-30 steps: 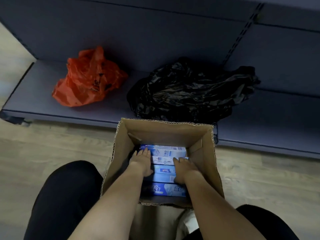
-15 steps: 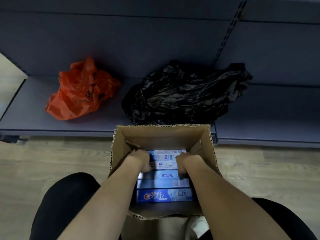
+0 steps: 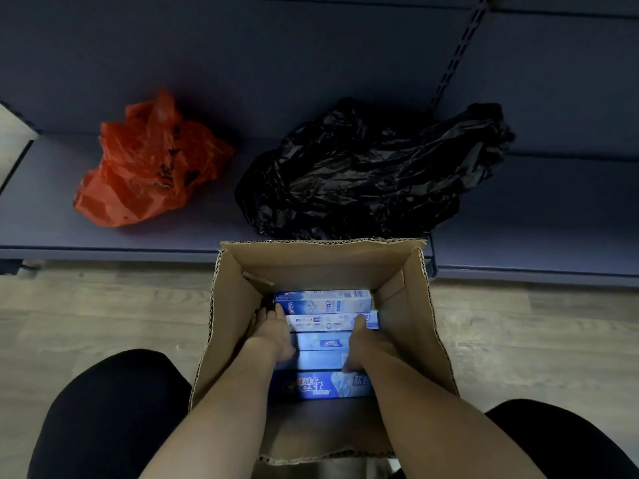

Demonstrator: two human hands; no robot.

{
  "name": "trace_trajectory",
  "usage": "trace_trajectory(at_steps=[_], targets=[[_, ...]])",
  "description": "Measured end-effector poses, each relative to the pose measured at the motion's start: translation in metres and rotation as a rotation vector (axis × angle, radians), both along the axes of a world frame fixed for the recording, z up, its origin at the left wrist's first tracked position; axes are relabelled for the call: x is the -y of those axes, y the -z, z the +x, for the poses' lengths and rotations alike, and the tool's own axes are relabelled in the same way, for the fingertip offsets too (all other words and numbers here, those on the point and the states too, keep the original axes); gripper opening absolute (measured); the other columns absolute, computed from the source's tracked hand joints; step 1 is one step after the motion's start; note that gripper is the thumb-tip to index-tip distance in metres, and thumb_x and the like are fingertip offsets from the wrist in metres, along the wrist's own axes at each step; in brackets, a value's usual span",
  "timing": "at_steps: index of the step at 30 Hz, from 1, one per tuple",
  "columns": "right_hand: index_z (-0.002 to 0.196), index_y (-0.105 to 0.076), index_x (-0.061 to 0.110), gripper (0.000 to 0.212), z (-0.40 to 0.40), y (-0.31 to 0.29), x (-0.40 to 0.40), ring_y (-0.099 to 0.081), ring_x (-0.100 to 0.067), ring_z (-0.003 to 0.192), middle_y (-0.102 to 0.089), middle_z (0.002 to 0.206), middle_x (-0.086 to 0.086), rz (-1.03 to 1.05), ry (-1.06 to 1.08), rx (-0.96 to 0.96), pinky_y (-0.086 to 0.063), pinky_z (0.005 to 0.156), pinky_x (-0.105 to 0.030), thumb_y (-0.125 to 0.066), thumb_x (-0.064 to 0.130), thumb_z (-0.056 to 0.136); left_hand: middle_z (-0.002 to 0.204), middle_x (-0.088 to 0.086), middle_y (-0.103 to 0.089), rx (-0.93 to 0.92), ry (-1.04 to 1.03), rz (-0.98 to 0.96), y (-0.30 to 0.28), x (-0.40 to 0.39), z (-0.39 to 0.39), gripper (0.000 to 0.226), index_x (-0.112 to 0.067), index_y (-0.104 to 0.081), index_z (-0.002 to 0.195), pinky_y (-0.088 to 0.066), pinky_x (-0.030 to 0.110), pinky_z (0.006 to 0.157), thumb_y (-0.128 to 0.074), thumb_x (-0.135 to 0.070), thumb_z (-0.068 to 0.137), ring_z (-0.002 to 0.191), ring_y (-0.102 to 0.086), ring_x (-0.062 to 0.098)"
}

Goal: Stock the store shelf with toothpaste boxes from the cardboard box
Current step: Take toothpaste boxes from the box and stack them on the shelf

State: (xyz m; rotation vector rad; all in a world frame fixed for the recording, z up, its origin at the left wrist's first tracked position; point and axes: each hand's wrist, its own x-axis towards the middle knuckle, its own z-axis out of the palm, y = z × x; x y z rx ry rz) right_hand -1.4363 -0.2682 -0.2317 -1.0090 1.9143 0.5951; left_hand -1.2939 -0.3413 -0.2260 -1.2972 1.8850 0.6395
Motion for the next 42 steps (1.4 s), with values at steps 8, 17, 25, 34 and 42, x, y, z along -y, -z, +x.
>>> trace_trajectory(at_steps=[8, 17, 25, 34, 42], targets=[[0.150, 0.013, 0.011, 0.095, -0.002, -0.008, -0.007, -0.045, -0.031, 0.128, -0.038, 0.146, -0.016, 0.021, 0.054, 0.120, -0.042, 0.097, -0.035, -0.059, 0.021, 0.089, 0.139, 0.016, -0.031, -0.041, -0.039, -0.063, 0.000, 0.001, -0.006, 0.066, -0.001, -0.027, 0.133, -0.034, 0.032, 0.103, -0.059, -0.036, 0.087, 0.126, -0.039, 0.028], [0.150, 0.011, 0.011, 0.115, -0.001, -0.018, -0.001, -0.036, -0.033, 0.135, -0.029, 0.151, -0.017, 0.078, -0.009, 0.131, -0.041, 0.101, -0.039, -0.077, 0.027, 0.077, 0.137, 0.011, -0.032, 0.081, 0.173, -0.131, 0.003, 0.007, -0.005, 0.076, -0.013, -0.033, 0.139, -0.026, 0.035, 0.104, -0.051, -0.061, 0.083, 0.127, -0.034, 0.027], [0.150, 0.009, 0.018, 0.117, -0.002, -0.011, -0.003, -0.024, -0.035, 0.140, -0.018, 0.154, -0.019, 0.134, -0.056, 0.098, -0.033, 0.110, -0.043, -0.077, 0.041, 0.074, 0.143, 0.010, -0.033, 0.023, 0.145, -0.076, 0.007, 0.008, -0.002, 0.068, -0.014, -0.033, 0.140, -0.022, 0.037, 0.109, -0.047, -0.055, 0.088, 0.132, -0.032, 0.027], [0.149, 0.001, 0.014, 0.112, -0.001, -0.006, -0.004, -0.043, -0.033, 0.128, -0.044, 0.140, -0.016, 0.049, -0.089, 0.040, -0.042, 0.103, -0.039, -0.080, 0.027, 0.073, 0.142, 0.009, -0.034, 0.036, 0.191, -0.082, 0.008, 0.003, -0.003, 0.075, -0.012, -0.028, 0.141, -0.022, 0.036, 0.106, -0.051, -0.056, 0.086, 0.131, -0.034, 0.024], [0.149, -0.019, 0.010, 0.099, 0.003, -0.012, -0.001, -0.038, -0.030, 0.132, -0.039, 0.144, -0.016, 0.131, -0.193, 0.007, -0.039, 0.104, -0.038, -0.077, 0.038, 0.074, 0.140, 0.010, -0.040, -0.030, 0.137, -0.061, 0.010, 0.011, -0.006, 0.058, -0.013, -0.034, 0.137, -0.027, 0.036, 0.104, -0.048, -0.047, 0.092, 0.129, -0.037, 0.027]])
